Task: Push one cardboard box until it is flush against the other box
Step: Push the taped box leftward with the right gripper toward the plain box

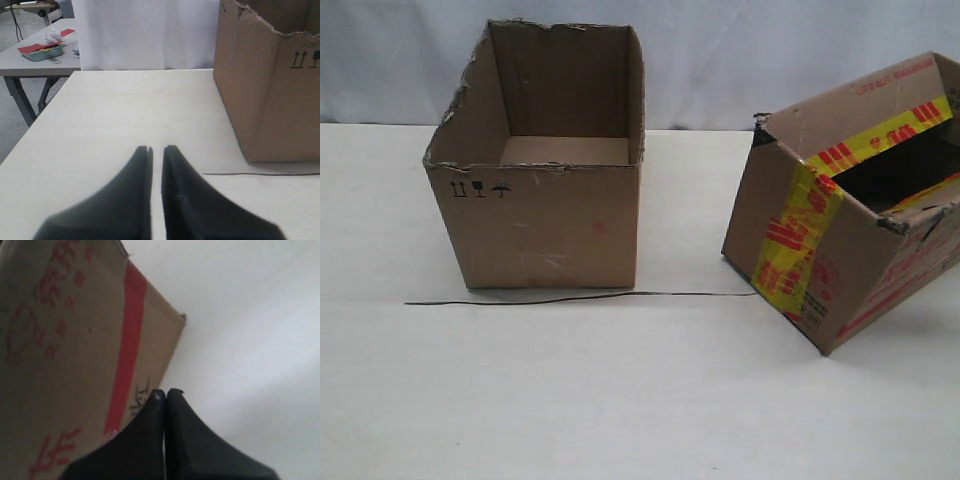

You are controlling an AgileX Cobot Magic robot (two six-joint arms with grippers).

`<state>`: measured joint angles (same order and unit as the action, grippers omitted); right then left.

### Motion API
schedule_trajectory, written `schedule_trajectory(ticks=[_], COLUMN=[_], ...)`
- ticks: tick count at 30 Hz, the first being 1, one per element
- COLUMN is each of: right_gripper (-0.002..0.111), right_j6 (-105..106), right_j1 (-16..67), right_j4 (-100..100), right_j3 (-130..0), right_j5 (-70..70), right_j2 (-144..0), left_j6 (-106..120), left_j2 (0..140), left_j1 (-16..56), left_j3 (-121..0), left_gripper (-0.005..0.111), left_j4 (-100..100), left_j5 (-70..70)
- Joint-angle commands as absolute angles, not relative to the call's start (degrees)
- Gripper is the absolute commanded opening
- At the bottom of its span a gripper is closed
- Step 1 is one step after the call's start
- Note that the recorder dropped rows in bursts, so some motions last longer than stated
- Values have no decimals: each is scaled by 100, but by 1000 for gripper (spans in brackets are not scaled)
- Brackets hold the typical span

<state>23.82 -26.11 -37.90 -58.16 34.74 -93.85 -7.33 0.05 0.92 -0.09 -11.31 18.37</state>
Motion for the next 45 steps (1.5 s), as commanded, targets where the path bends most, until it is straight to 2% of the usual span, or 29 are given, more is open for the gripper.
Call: schedule_trajectory(ticks=[1, 6, 15, 32, 45], right_gripper=[0, 0, 0, 0, 0], right_j6=[4332, 4946, 5010, 4707, 4556], right_j1=[-2784, -2784, -2716, -864, 321], right_j4=[-6121, -7148, -7550, -7629, -7913], right_j3=[-5968, -6384, -7354, -8557, -8659], right_j5=[3529, 4084, 4871, 4643, 3450], right_j2=[-10011, -10783, -11625, -12518, -12727], left_j6=[-755, -755, -755, -755, -755], left_j2=[0, 0, 0, 0, 0], left_j1=[139, 139, 139, 139, 139], left_j3=[0, 0, 0, 0, 0], left_gripper=[0, 0, 0, 0, 0], left_j4=[-1091, -1091, -1091, -1091, -1091], left_j5=[1768, 1768, 1768, 1768, 1768])
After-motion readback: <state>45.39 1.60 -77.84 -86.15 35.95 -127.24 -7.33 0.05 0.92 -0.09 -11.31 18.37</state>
